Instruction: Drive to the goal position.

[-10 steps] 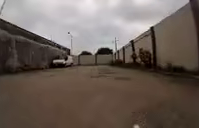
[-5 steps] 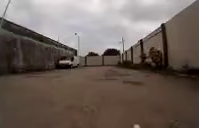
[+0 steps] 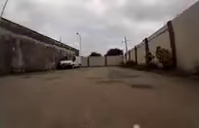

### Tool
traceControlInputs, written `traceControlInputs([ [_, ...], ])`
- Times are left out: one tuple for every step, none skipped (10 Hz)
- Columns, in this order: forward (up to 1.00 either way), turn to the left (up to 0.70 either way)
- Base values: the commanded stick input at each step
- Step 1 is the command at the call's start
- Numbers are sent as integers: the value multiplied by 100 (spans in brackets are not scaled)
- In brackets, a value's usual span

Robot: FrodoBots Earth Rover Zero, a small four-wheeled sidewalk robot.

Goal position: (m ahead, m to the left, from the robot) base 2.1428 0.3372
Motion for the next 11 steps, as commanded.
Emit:
traceControlInputs([
  [100, 27],
  [100, 27],
  [100, 27],
  [100, 27],
  [100, 27],
  [100, 27],
  [100, 27],
  [100, 27],
  [100, 27],
  [100, 27],
  [100, 27],
])
